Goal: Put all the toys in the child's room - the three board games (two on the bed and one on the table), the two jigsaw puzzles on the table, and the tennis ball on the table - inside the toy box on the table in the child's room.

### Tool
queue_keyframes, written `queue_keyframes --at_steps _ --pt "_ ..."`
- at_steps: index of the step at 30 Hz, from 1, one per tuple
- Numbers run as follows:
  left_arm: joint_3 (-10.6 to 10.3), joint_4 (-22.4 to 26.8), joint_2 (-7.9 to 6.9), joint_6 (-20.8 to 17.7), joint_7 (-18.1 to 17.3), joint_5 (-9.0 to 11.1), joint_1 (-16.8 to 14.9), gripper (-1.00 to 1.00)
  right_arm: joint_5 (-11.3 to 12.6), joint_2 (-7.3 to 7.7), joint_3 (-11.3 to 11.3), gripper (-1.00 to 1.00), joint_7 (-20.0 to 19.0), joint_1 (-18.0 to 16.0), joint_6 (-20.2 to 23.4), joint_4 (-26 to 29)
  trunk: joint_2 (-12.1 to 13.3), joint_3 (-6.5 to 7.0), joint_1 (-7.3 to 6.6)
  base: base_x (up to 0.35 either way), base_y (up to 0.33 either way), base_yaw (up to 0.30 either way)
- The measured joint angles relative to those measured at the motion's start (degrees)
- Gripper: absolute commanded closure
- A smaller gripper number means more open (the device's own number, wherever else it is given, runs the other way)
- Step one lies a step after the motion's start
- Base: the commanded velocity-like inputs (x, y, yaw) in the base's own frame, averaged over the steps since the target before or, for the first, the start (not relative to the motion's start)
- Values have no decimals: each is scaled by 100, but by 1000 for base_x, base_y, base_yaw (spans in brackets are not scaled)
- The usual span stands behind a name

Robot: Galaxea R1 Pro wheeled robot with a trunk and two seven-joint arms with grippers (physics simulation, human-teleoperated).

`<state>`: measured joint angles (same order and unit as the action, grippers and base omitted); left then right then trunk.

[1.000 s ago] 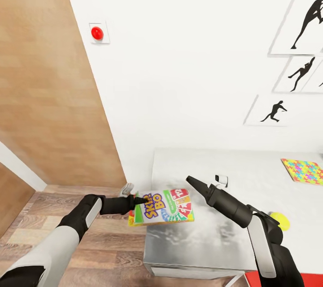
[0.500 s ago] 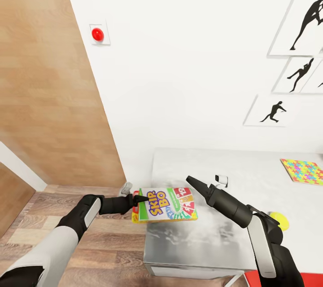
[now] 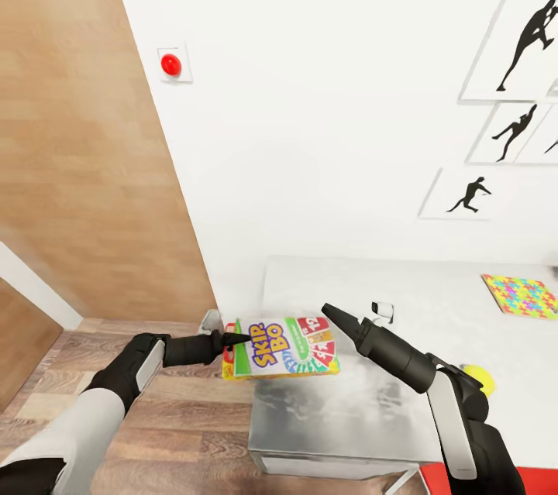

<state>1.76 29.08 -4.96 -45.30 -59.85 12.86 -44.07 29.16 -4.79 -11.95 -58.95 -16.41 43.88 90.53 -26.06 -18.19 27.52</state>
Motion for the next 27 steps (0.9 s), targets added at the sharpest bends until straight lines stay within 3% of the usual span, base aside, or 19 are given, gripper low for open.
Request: queue_keyframes --at_steps 5,11,19,25,27 --pt "20 10 -318 -83 -134 27 -4 100 -1 0 4 -100 5 1 0 0 201 90 -110 0 0 0" --pt "41 18 -772 -141 -965 13 -14 100 5 0 1 -100 -17 -1 -1 -1 324 145 -177 0 0 0" --pt "49 18 -1485 -185 -1237 14 -28 100 15 0 -121 -100 -15 2 2 -1 324 145 -177 0 0 0" --pt "58 19 -2052 -453 -1338 43 -41 100 16 -2 -237 -100 -24 3 0 -1 324 145 -177 0 0 0" --pt "66 20 -2265 -591 -1590 59 -47 100 17 -5 -243 -100 -37 3 -5 -1 324 146 -177 0 0 0"
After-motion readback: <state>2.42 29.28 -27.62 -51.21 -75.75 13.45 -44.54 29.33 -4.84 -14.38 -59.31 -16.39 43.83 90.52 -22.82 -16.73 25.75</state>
